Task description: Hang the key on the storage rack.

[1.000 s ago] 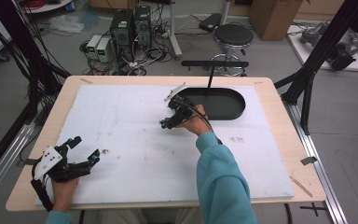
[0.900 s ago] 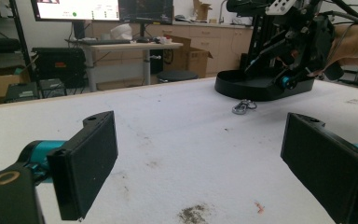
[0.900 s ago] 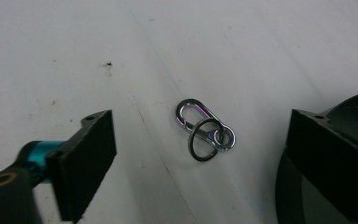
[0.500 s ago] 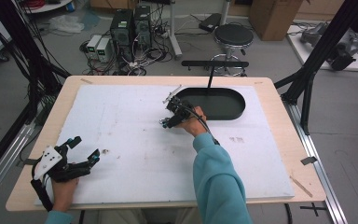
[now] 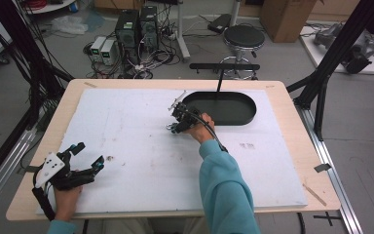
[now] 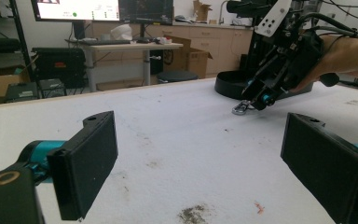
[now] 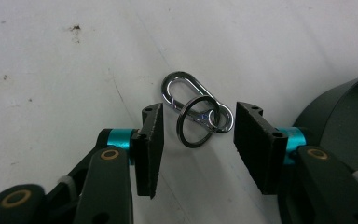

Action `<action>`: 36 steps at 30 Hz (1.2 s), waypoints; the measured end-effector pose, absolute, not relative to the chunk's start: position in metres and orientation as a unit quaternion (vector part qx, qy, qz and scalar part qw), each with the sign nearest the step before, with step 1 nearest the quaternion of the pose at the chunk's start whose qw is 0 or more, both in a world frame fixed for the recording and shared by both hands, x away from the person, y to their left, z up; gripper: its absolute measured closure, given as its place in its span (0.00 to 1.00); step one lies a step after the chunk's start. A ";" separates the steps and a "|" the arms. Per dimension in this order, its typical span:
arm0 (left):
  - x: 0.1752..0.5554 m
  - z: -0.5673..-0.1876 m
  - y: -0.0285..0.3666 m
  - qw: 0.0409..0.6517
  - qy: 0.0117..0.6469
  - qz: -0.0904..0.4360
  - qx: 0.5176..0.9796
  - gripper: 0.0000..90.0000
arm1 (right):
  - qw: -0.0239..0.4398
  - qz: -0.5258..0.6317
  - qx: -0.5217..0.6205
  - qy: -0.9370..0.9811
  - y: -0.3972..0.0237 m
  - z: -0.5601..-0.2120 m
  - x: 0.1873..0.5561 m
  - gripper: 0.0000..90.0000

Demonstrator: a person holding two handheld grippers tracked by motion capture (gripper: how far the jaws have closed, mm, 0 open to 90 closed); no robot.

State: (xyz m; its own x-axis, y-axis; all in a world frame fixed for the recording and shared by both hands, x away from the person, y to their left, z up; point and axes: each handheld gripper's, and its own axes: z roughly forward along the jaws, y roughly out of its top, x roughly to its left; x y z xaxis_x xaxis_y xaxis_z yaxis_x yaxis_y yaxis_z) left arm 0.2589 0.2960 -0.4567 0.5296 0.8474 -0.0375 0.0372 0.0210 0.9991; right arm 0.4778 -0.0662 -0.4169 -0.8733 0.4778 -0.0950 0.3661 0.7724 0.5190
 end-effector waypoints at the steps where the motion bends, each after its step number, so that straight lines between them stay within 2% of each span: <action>1: 0.259 -0.457 0.296 0.619 0.357 0.327 0.618 0.12 | 0.110 0.249 0.225 0.936 -0.066 -0.417 0.478 0.59; 12: 0.259 -0.457 0.296 0.618 0.357 0.328 0.619 0.12 | 0.124 0.234 0.218 0.939 -0.062 -0.419 0.477 0.70; 17: 0.259 -0.457 0.296 0.619 0.358 0.328 0.618 0.12 | 0.130 0.232 0.225 0.937 -0.063 -0.417 0.478 0.82; 24: 0.259 -0.457 0.296 0.618 0.358 0.328 0.618 0.12 | 0.133 0.234 0.232 0.935 -0.065 -0.414 0.478 0.89; 25: 0.259 -0.457 0.296 0.618 0.358 0.328 0.618 0.12 | 0.130 0.232 0.234 0.935 -0.066 -0.414 0.478 0.92; 36: 0.259 -0.457 0.296 0.619 0.359 0.328 0.617 0.12 | 0.125 0.235 0.240 0.934 -0.068 -0.413 0.480 0.95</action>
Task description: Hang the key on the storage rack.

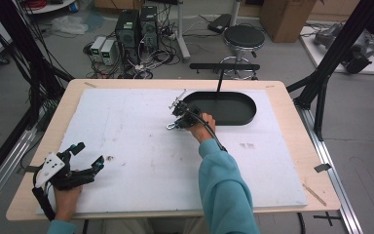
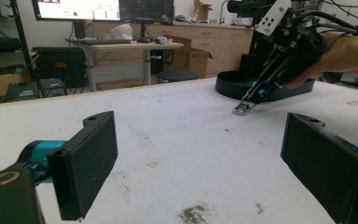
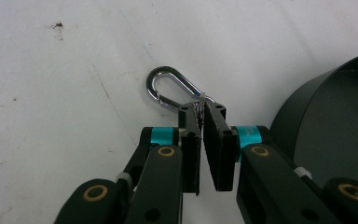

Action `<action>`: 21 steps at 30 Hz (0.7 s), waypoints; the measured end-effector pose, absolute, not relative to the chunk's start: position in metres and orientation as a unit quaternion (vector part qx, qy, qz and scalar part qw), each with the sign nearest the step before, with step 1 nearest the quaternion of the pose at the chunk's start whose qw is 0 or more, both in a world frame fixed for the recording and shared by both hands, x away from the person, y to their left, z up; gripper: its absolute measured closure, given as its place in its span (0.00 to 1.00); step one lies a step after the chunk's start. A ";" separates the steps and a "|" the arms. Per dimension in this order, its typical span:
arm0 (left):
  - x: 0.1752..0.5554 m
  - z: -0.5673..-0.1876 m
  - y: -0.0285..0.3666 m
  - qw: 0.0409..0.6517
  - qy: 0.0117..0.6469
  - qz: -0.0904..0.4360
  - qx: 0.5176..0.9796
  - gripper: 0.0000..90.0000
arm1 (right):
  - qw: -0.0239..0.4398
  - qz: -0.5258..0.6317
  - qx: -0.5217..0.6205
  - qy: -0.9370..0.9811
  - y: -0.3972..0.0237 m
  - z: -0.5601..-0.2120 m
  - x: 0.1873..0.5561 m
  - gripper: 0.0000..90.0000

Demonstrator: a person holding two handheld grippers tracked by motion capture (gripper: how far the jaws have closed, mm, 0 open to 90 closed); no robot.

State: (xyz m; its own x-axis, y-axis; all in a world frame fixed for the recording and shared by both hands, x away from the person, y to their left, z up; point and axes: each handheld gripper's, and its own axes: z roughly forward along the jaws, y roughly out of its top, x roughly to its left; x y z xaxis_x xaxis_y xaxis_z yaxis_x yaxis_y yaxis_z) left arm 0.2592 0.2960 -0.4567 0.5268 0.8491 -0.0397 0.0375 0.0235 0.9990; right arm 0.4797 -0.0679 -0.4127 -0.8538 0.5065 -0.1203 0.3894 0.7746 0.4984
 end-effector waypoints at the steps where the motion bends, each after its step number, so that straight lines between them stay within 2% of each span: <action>1: 0.259 -0.457 0.296 0.619 0.360 0.327 0.617 0.12 | 0.122 0.233 0.243 0.934 -0.068 -0.412 0.479 0.95; 21: 0.259 -0.457 0.296 0.617 0.360 0.328 0.618 0.12 | 0.096 0.253 0.282 0.921 -0.076 -0.406 0.481 0.99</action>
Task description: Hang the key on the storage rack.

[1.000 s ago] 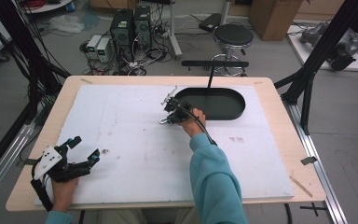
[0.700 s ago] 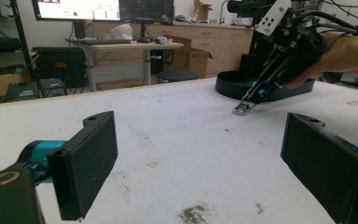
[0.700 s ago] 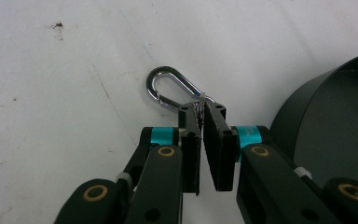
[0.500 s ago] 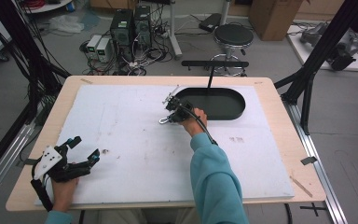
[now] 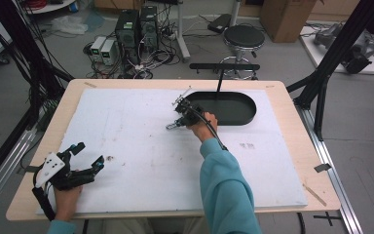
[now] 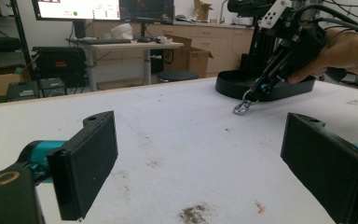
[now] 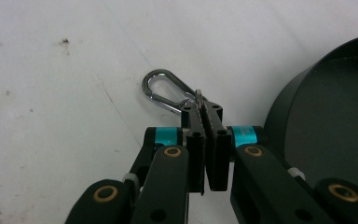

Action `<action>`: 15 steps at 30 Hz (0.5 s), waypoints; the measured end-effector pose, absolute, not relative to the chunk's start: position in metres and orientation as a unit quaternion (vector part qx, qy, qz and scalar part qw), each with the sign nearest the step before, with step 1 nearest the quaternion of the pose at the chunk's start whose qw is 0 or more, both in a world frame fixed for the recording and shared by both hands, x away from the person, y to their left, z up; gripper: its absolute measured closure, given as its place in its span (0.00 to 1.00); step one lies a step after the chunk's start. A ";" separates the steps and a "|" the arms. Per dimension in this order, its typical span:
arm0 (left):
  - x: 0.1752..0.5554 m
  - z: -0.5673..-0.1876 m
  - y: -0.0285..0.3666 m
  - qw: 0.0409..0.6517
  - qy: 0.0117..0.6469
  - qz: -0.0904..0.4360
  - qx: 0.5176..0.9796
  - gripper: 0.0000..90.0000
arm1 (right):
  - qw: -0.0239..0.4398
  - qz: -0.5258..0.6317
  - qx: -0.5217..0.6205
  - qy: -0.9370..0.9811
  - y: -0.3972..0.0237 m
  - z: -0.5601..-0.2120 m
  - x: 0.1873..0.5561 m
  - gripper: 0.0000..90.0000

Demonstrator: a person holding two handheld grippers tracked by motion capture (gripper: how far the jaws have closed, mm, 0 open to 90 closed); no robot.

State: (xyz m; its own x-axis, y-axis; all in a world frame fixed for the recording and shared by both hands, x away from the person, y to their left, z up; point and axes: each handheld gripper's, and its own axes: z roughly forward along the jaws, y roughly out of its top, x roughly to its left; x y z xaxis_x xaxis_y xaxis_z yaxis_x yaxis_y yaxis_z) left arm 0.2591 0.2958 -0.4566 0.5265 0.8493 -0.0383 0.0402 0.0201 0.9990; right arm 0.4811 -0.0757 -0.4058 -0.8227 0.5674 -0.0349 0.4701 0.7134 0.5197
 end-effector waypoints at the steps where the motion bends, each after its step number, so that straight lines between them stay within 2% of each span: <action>1: 0.259 -0.457 0.296 0.617 0.359 0.328 0.618 0.12 | 0.093 0.258 0.285 0.919 -0.077 -0.404 0.481 0.99; 15: 0.259 -0.457 0.296 0.617 0.359 0.328 0.619 0.12 | 0.084 0.345 0.285 0.890 -0.095 -0.373 0.473 0.99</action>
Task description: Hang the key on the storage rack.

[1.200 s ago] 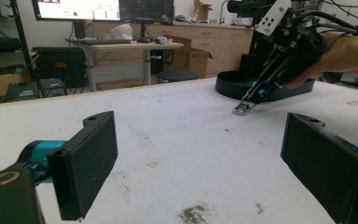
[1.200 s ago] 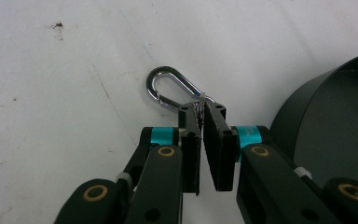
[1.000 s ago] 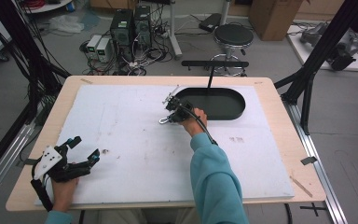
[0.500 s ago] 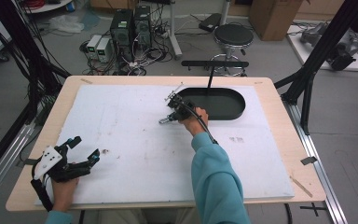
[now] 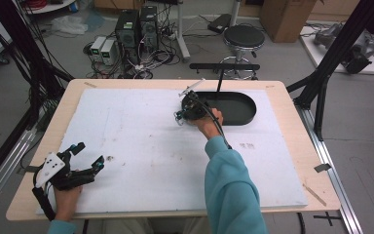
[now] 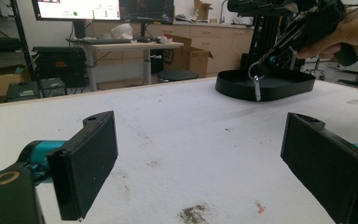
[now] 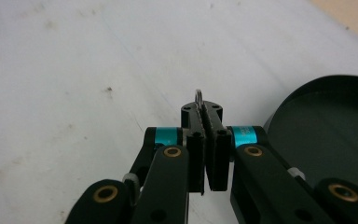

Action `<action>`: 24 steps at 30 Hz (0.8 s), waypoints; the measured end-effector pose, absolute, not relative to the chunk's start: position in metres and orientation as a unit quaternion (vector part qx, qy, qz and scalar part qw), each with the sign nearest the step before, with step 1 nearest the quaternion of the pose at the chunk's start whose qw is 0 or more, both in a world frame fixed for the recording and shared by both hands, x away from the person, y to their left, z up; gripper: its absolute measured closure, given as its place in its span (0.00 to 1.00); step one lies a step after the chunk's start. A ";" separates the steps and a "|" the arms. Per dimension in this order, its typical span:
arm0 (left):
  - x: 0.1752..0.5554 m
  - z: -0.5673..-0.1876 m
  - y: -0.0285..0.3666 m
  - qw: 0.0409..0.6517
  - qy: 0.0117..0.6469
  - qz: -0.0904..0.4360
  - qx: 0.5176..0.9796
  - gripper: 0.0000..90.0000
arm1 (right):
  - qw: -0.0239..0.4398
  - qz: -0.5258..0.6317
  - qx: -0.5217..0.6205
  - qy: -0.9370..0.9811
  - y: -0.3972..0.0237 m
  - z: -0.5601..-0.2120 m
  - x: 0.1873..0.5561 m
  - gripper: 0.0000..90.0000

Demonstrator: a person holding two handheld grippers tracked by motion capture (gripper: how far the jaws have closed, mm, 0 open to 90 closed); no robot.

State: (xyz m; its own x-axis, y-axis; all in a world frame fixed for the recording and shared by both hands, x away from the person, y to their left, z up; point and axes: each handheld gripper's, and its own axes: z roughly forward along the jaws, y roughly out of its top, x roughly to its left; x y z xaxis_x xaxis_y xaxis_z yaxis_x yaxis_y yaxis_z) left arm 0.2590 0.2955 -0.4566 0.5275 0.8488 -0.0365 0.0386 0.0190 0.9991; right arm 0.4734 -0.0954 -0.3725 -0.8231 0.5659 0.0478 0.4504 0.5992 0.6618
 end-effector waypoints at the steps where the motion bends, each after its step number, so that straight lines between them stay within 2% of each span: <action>1: 0.259 -0.457 0.296 0.617 0.359 0.328 0.619 0.12 | 0.081 0.354 0.288 0.886 -0.098 -0.369 0.473 0.99; 10: 0.259 -0.457 0.295 0.616 0.356 0.331 0.620 0.12 | 0.097 0.413 0.288 0.859 -0.130 -0.339 0.464 0.99; 24: 0.258 -0.457 0.295 0.616 0.355 0.332 0.620 0.12 | 0.137 0.441 0.288 0.839 -0.181 -0.291 0.454 0.99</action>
State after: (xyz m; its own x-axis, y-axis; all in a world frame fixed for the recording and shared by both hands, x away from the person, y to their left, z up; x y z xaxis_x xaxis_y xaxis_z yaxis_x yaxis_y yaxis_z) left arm 0.2583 0.2952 -0.4567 0.5275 0.8492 -0.0249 0.0303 0.0106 0.9995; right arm 0.4539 -0.1812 -0.2914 -0.7965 0.6042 0.0236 0.3621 0.4454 0.8189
